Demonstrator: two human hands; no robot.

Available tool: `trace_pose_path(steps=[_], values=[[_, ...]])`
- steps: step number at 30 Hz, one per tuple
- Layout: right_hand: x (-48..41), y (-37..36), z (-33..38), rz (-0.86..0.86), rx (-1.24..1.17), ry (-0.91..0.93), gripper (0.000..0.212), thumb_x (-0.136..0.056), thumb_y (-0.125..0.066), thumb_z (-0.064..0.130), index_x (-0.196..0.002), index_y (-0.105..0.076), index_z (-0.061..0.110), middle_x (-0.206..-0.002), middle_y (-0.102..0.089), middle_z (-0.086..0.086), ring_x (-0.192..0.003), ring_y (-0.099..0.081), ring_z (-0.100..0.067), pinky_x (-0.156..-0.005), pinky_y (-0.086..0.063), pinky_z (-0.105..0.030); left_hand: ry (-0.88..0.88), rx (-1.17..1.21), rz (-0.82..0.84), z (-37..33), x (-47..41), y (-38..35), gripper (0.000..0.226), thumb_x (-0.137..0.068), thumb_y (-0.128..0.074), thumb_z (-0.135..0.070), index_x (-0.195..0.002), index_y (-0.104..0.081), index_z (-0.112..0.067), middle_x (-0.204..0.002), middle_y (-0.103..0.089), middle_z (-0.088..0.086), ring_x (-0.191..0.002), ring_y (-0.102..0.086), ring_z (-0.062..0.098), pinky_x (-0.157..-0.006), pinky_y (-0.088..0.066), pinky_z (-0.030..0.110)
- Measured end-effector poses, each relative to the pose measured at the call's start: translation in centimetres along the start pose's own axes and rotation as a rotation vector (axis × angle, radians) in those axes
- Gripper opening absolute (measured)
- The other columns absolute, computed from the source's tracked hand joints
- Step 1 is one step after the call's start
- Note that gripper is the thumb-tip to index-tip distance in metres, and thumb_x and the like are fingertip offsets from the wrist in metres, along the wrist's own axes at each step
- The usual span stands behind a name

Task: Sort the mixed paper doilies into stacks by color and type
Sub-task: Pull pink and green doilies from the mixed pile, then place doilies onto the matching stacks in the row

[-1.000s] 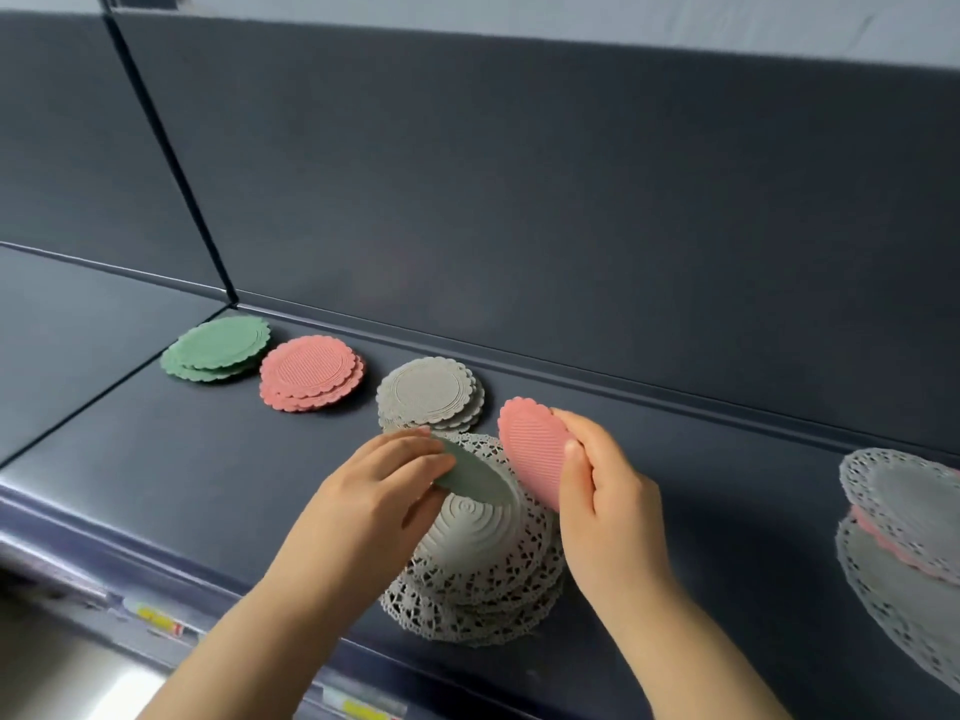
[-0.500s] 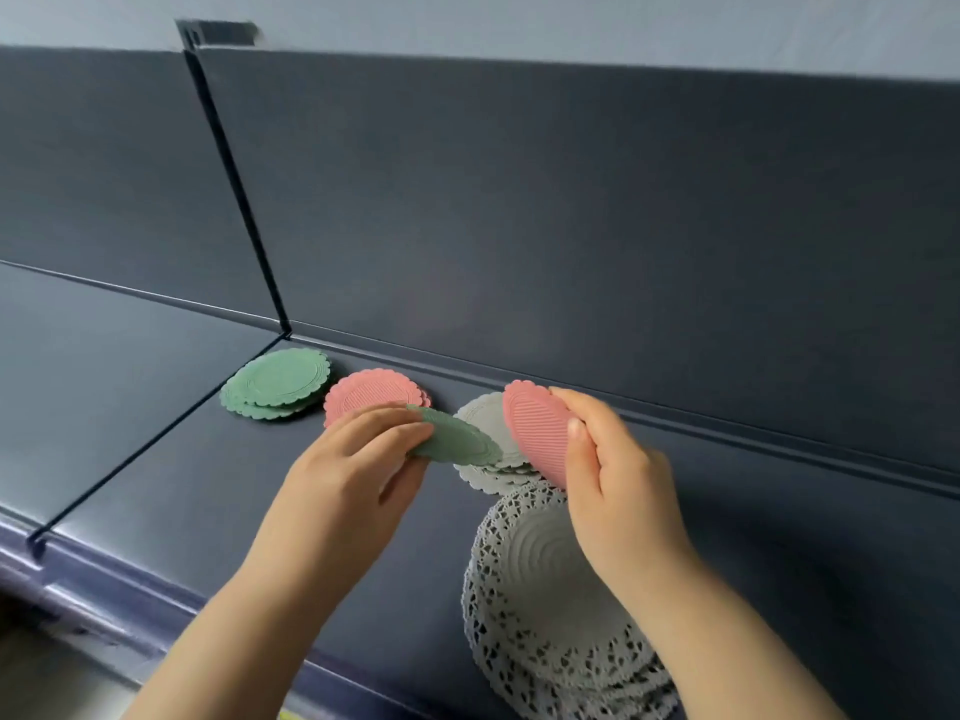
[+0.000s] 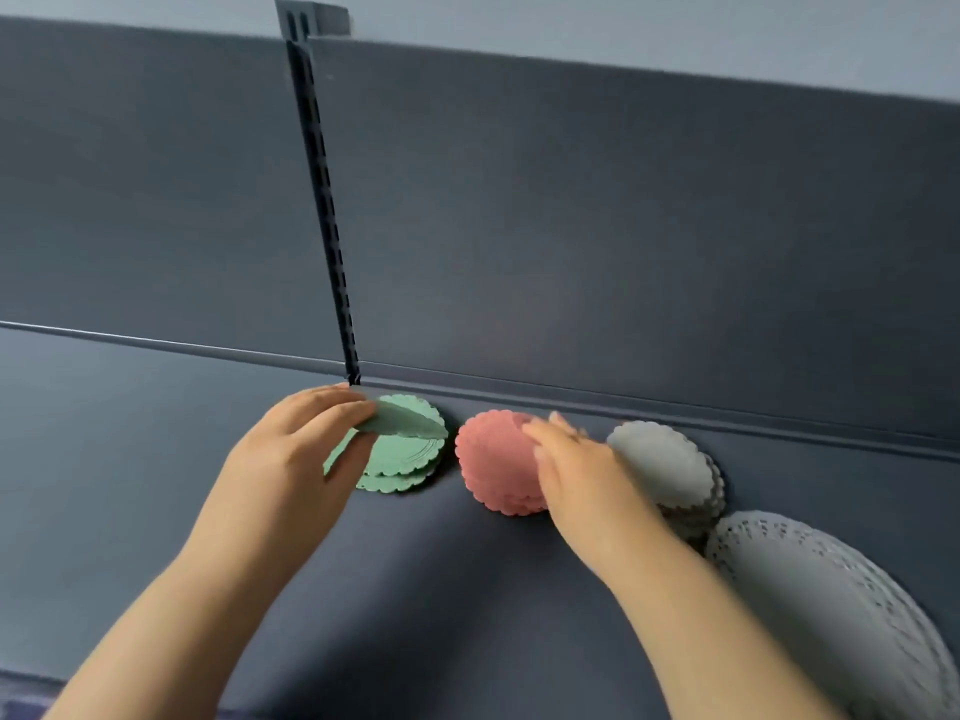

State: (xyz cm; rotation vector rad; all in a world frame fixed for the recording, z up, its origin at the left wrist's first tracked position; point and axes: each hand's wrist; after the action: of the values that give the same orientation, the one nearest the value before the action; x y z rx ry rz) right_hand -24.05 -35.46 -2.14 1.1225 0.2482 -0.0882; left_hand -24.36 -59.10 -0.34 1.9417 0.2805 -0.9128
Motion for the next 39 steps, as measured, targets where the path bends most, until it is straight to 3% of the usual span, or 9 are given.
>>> trace_pose_path(steps=[2, 4, 11, 16, 21, 27, 31, 34, 39], values=[[1.0, -1.9, 0.4, 0.147, 0.025, -0.044, 0.034, -0.096, -0.039, 0.030, -0.129, -0.045, 0.023, -0.148, -0.031, 0.003, -0.138, -0.020, -0.015, -0.107, -0.020, -0.028, -0.029, -0.005, 0.039, 1.4, -0.5, 0.4, 0.018, -0.082, -0.063, -0.014, -0.094, -0.073, -0.004, -0.099, -0.069, 0.010, -0.091, -0.066, 0.028, -0.082, -0.049, 0.032], [1.4, -2.5, 1.0, 0.146, 0.022, -0.070, 0.040, -0.096, -0.038, 0.037, -0.133, -0.041, 0.022, -0.151, -0.024, 0.004, -0.141, -0.009, -0.011, -0.110, -0.011, -0.026, -0.066, -0.018, 0.066, 2.4, -1.1, 0.6, 0.019, -0.084, -0.061, -0.014, -0.095, -0.072, -0.003, -0.099, -0.069, 0.011, -0.092, -0.066, 0.029, -0.082, -0.050, 0.034], [1.2, -2.8, 4.0, 0.140, 0.035, -0.154, 0.043, -0.096, -0.036, 0.040, -0.134, -0.040, 0.020, -0.151, -0.026, 0.003, -0.140, -0.011, -0.010, -0.109, -0.013, -0.024, -0.203, 0.017, 0.099, 4.0, -4.0, -0.5, 0.018, -0.086, -0.065, -0.008, -0.102, -0.070, -0.001, -0.104, -0.069, 0.011, -0.101, -0.063, 0.029, -0.092, -0.047, 0.034], [1.1, -3.3, 5.1, 0.155, 0.067, -0.176, 0.047, -0.097, -0.033, 0.041, -0.139, -0.033, 0.022, -0.153, -0.020, -0.001, -0.141, -0.007, -0.013, -0.112, -0.008, -0.027, -0.190, -0.197, 0.664, 4.7, -1.8, -2.9, 0.030, -0.099, -0.031, -0.032, -0.115, -0.057, -0.028, -0.118, -0.056, -0.014, -0.111, -0.048, 0.012, -0.082, -0.050, 0.030], [1.0, -3.3, 5.3, 0.136, 0.042, -0.172, 0.045, -0.096, -0.035, 0.040, -0.138, -0.036, 0.022, -0.152, -0.023, 0.001, -0.140, -0.011, -0.012, -0.110, -0.012, -0.024, -0.228, -0.232, 0.617, 4.9, -1.8, -2.6, 0.038, -0.095, -0.031, -0.053, -0.115, -0.057, -0.033, -0.116, -0.057, -0.018, -0.111, -0.050, 0.009, -0.075, -0.049, 0.025], [1.3, -3.3, 5.0, 0.097, -0.043, -0.108, 0.039, -0.094, -0.041, 0.039, -0.131, -0.044, 0.026, -0.145, -0.036, 0.008, -0.138, -0.018, -0.007, -0.107, -0.020, -0.023, -0.328, -0.073, 0.419, 2.2, -2.0, -1.3, 0.017, -0.084, -0.062, -0.029, -0.095, -0.072, -0.020, -0.084, -0.071, -0.003, -0.078, -0.067, 0.025, -0.056, -0.053, 0.033], [1.9, -2.9, 4.5, 0.093, -0.140, -0.037, 0.035, -0.093, -0.044, 0.038, -0.126, -0.047, 0.030, -0.141, -0.040, 0.015, -0.133, -0.021, 0.004, -0.101, -0.024, -0.016, -0.322, -0.067, 0.398, 0.2, -1.5, -0.9, 0.019, -0.085, -0.060, -0.030, -0.097, -0.071, -0.020, -0.086, -0.071, -0.005, -0.080, -0.066, 0.024, -0.059, -0.053, 0.033], [2.7, -1.8, 3.9, 0.083, -0.137, -0.004, 0.033, -0.093, -0.043, 0.042, -0.123, -0.046, 0.031, -0.142, -0.039, 0.015, -0.133, -0.023, 0.002, -0.100, -0.031, -0.020, -0.298, -0.081, 0.418, -1.7, -0.7, -0.9, 0.023, -0.089, -0.053, -0.033, -0.101, -0.069, -0.021, -0.090, -0.070, -0.007, -0.084, -0.065, 0.022, -0.064, -0.053, 0.034], [5.5, 1.1, 1.1, 0.045, -0.064, 0.059, 0.043, -0.093, -0.042, 0.040, -0.135, -0.038, 0.033, -0.148, -0.028, 0.016, -0.135, -0.013, 0.007, -0.102, -0.012, -0.010, -0.302, -0.095, 0.409, -6.6, 1.3, -1.4, 0.020, -0.083, -0.063, -0.030, -0.098, -0.070, -0.018, -0.083, -0.070, -0.005, -0.076, -0.066, 0.022, -0.057, -0.053, 0.034]])
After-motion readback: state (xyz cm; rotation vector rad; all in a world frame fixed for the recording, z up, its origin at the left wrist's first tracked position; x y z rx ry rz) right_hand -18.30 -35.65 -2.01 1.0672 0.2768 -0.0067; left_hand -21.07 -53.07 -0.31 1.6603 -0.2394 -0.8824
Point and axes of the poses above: each hand's wrist, its own x-axis away from the middle knuckle, its own y-axis out of the back of the hand, z = x × y
